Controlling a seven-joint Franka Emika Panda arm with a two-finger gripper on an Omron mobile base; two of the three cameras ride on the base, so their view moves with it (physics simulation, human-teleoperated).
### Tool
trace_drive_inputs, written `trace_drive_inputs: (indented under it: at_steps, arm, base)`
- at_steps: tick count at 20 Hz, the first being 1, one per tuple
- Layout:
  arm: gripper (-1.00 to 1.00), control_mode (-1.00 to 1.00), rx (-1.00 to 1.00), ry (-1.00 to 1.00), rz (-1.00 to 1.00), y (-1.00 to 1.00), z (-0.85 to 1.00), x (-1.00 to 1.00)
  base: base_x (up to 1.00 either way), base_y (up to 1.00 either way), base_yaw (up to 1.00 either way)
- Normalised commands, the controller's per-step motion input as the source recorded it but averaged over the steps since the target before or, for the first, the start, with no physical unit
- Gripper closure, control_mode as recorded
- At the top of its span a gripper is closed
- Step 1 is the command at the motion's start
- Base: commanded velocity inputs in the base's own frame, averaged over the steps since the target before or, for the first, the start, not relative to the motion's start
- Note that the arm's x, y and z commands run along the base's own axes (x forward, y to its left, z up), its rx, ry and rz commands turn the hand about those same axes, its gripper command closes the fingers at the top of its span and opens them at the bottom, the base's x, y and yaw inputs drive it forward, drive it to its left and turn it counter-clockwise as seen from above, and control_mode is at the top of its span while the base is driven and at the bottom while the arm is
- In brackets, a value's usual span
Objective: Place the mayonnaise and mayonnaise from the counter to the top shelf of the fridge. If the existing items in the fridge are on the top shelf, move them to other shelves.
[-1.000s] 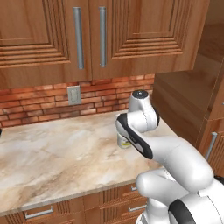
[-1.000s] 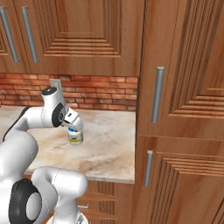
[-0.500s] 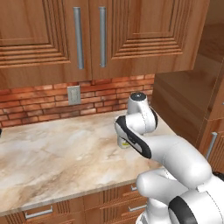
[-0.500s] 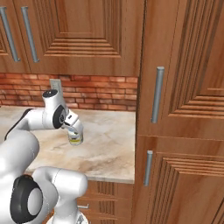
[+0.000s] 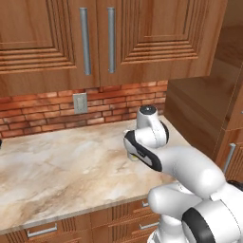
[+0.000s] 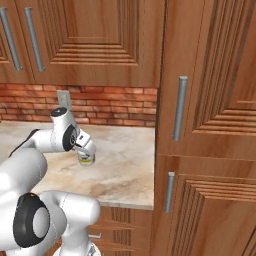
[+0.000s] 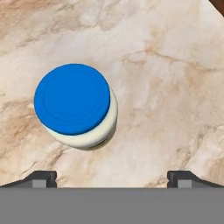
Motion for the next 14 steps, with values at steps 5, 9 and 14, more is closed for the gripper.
trace_drive_inputs:
  at_steps: [5, 9, 14]
  arm:
    - [-1.0, -1.0, 0.0, 0.0, 0.0, 0.03, -0.18, 0.15]
    - [-1.0, -1.0, 0.0, 0.0, 0.01, 0.02, -0.15, 0.12]
    - [-1.0, -1.0, -0.01, 0.0, 0.02, 0.0, -0.14, 0.1]
  base:
    - [0.0, 0.0, 0.0]
    - [0.0, 0.0, 0.0]
    - [0.0, 0.0, 0.0]
